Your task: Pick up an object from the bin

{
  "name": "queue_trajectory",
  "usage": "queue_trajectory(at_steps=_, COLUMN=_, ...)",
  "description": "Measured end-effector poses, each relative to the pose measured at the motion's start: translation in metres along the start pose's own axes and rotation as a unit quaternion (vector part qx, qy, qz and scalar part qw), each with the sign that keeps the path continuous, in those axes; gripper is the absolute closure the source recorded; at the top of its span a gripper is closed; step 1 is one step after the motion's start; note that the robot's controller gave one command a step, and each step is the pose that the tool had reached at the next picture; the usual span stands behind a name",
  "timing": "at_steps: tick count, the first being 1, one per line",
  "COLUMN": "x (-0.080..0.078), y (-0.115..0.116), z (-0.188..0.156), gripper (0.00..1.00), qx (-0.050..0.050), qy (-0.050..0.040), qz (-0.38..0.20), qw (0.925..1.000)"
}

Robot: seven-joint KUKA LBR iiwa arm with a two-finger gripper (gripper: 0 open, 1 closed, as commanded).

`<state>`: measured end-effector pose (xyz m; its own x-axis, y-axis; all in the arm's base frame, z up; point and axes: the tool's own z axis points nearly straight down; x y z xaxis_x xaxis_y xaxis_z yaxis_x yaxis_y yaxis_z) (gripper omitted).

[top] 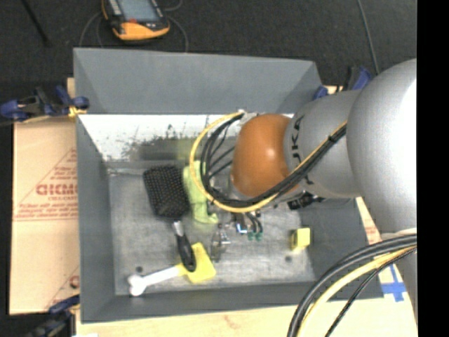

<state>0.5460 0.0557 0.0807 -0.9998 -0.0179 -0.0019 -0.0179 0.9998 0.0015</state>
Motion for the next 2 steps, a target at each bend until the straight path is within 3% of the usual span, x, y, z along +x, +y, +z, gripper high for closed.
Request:
queue_trajectory(at_steps=1, x=-0.009, y=0.011, z=-0.015, gripper=0.00, qx=0.001, qy=0.0005, qz=-0.063, qw=0.9980)
queue_trajectory(at_steps=2, x=-0.039, y=0.019, z=-0.013, gripper=0.00, qx=0.001, qy=-0.0019, qz=-0.148, qw=0.9890)
